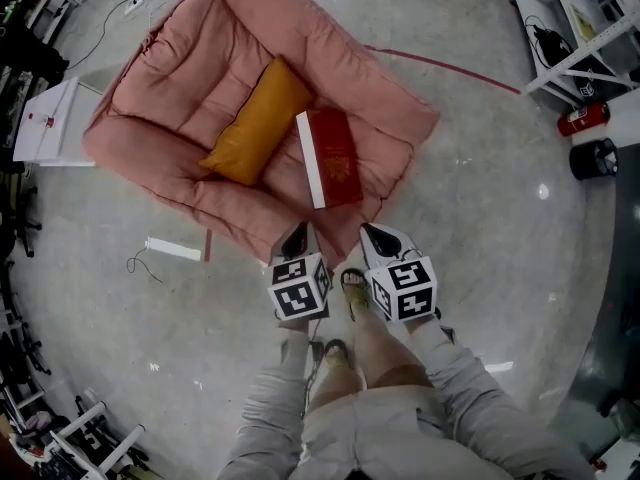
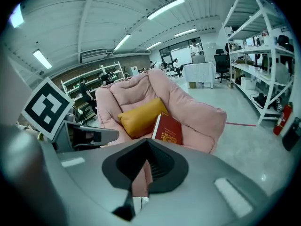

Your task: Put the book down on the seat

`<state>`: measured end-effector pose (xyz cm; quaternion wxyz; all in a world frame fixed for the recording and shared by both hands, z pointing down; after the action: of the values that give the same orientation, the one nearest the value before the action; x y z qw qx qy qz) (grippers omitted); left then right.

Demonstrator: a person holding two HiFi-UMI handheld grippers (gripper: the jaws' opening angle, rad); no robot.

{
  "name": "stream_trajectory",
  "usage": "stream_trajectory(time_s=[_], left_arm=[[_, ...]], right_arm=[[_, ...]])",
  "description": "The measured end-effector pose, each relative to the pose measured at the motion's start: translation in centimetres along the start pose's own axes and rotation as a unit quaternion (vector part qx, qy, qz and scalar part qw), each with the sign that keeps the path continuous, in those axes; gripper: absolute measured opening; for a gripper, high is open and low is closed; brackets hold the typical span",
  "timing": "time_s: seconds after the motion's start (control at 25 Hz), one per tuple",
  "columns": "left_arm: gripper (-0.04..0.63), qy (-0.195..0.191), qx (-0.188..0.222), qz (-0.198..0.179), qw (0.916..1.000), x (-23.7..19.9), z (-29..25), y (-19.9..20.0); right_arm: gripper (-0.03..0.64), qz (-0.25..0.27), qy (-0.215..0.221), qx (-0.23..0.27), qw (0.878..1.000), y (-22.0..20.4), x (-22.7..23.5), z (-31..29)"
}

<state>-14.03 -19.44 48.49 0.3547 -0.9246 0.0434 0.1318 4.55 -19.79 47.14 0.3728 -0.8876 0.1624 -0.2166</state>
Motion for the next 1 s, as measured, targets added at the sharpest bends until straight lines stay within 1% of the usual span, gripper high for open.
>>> stream_trajectory(time_s=[0.2,0.52,0.72,1.0], left_arm=[[0.008,-0.004,0.003,-0.013,0.9999,0.8,3.2,-0.6],[0.006,0.002,0.007,-0.014,0.9999,1.8,7.7,-2.0],[0.006,-0.003,0.011,-0.011,0.9999,2.1,9.6,-2.3],[0.006,-0.005,0.019,-0.019,0.9996,2.1,11.3,-2.5]], right_arm=[[0.0,0.011,0.001,0.006,1.0,0.1,-1.0,1.9],[0.0,0.034,0.014,-0.005,0.999,-1.2,-2.8,5.7],[-0.002,0.054,0.019,-0.006,0.998,-1.5,-3.9,7.3],[-0.002,0.069,0.019,0.005,0.997,-1.2,-4.6,9.0]])
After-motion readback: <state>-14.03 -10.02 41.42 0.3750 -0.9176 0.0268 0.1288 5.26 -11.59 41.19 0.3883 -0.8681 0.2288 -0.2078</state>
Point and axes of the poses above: the fingertips, and each gripper's own axes: z backward along the fingers, x to its right, y out of its top, the point moved 10 cm from there along z, backward along the fingers, and after that the axes turned 2 degrees about -y, right-handed, at the moved point
